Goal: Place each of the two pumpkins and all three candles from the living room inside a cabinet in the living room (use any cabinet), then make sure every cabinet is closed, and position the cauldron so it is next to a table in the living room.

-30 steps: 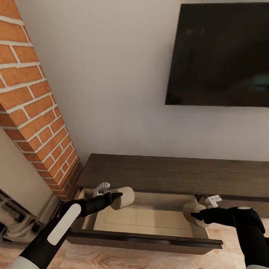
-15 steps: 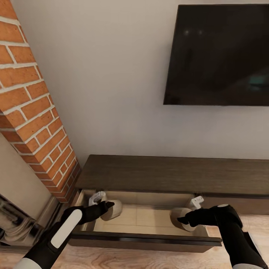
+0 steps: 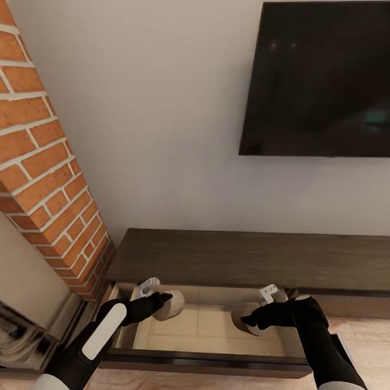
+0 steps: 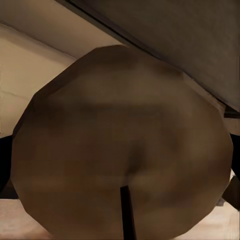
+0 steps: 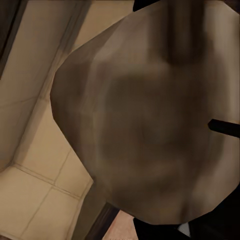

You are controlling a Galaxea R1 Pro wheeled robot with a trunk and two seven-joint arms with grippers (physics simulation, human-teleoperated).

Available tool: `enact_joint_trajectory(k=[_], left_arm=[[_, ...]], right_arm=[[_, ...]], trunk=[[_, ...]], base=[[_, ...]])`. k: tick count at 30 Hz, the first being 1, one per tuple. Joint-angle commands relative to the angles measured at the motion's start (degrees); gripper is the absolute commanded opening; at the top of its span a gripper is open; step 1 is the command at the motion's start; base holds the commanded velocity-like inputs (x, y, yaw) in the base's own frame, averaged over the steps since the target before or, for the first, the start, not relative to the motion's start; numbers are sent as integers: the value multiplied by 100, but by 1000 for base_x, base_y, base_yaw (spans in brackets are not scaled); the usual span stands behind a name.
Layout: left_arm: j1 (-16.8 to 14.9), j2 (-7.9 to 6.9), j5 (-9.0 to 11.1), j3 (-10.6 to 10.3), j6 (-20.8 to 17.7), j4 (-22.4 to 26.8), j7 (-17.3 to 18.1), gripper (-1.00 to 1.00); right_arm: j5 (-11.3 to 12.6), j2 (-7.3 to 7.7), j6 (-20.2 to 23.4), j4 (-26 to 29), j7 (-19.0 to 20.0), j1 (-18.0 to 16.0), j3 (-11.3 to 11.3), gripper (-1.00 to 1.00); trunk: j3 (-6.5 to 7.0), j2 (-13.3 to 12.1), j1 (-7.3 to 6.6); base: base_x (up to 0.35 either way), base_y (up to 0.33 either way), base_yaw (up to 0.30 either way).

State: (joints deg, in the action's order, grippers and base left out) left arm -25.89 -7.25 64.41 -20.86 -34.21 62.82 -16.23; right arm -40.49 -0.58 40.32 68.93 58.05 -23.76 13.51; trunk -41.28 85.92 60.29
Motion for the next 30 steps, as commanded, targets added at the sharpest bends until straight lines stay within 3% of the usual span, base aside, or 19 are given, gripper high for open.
enact_joint_trajectory(k=[1,14,18,23,30], left_arm=[[-4,-9,63,-12,2,15,-56,-100],[-4,-28,54,-28,-24,3,-115,-100],[-4,-29,43,-24,-52,-53,-126,-100],[-6,-15,47,0,-76,-374,-121,-100],[-12,3,54,-12,-74,-438,-116,-100]], right_arm=[[-38,-8,20,-9,40,-6,10,-100],[-81,-12,12,-237,22,-6,1,-100],[-71,-7,19,-255,-14,-6,1,-100],[-60,-11,20,-257,-331,-6,-6,-100],[-17,-4,17,-257,-390,-6,19,-100]], trunk=[[-5,3,1],[-5,3,1],[-77,163,89],[-131,284,155],[-238,524,286]], base=[[70,0,0],[8,0,0],[0,0,0],[0,0,0],[0,0,0]])
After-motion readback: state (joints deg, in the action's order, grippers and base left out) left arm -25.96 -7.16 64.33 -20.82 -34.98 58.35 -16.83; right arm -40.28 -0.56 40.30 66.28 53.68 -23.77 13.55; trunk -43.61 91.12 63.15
